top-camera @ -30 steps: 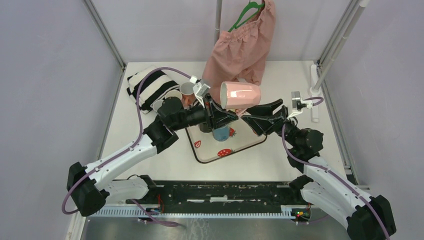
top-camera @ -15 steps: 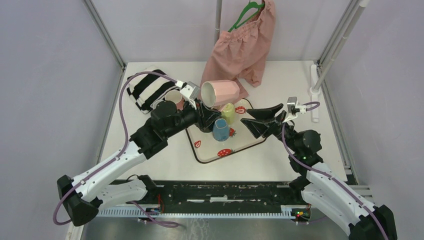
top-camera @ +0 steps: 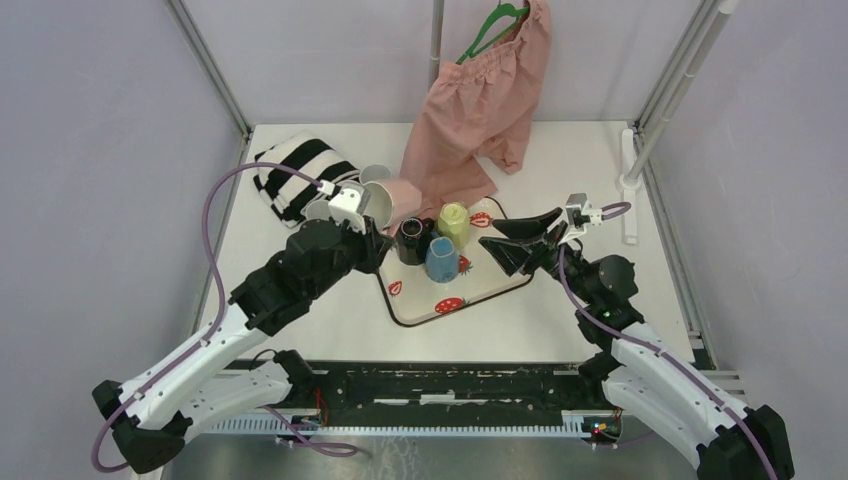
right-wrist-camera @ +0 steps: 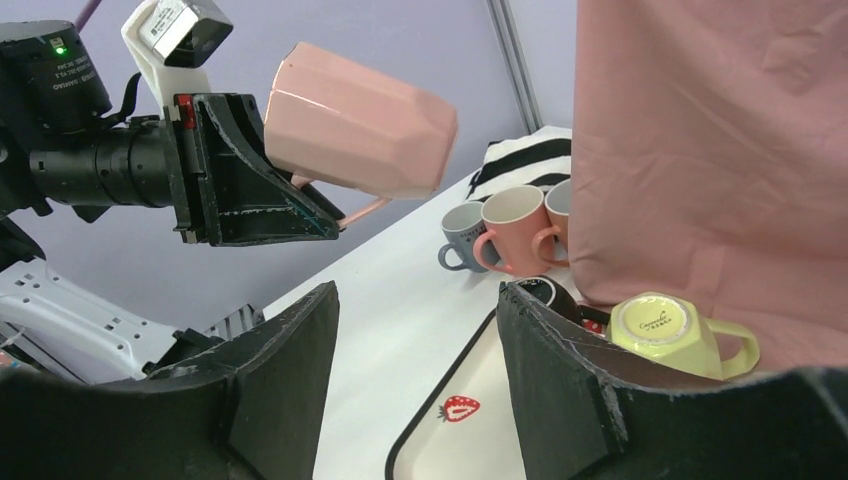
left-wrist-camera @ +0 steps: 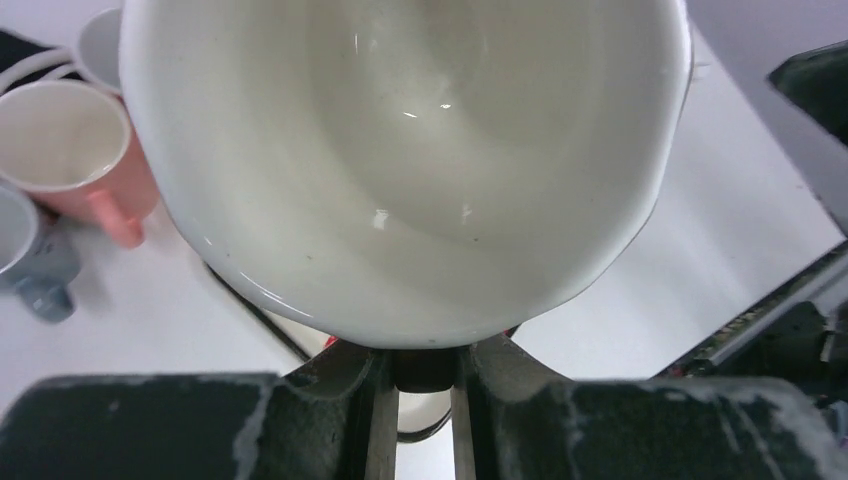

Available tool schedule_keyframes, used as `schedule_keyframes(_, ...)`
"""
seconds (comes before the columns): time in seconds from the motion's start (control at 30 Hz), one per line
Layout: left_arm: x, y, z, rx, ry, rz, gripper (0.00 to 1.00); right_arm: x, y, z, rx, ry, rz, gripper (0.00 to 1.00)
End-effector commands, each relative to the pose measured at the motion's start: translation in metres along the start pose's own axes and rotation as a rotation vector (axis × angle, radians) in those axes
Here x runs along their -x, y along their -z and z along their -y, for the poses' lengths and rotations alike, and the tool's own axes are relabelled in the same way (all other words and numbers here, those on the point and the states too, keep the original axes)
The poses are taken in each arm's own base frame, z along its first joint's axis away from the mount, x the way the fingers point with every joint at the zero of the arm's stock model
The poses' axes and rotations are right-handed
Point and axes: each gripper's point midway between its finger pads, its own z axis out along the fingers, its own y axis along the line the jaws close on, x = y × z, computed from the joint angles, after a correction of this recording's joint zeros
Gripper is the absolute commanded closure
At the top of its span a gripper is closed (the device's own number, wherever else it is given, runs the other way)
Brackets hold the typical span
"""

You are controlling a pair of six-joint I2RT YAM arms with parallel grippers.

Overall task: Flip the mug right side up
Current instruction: Turn over the cup on the tray.

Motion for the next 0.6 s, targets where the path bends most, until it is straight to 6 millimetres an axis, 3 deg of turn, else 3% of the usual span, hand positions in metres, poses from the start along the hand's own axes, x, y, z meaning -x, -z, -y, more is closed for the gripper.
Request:
schedule_keyframes(0.0, 0.020, 0.017, -0.022, 0.109, 0.018, 0.091, 0.98, -0.004, 0.000, 0.004, -0.011, 0.022, -0.004, 0.34)
schedule_keyframes(0.3, 0.002, 0.023, -0.044, 0.221, 0.047, 0.048, 0.98, -0.012, 0.000, 0.009, -0.026, 0.018, -0.029, 0.34)
schedule_keyframes(0.57, 0.005, 0.019, -0.055, 0.298, 0.016, 0.042, 0.98, -0.017, 0.001, 0.014, -0.047, 0.034, -0.053, 0.34)
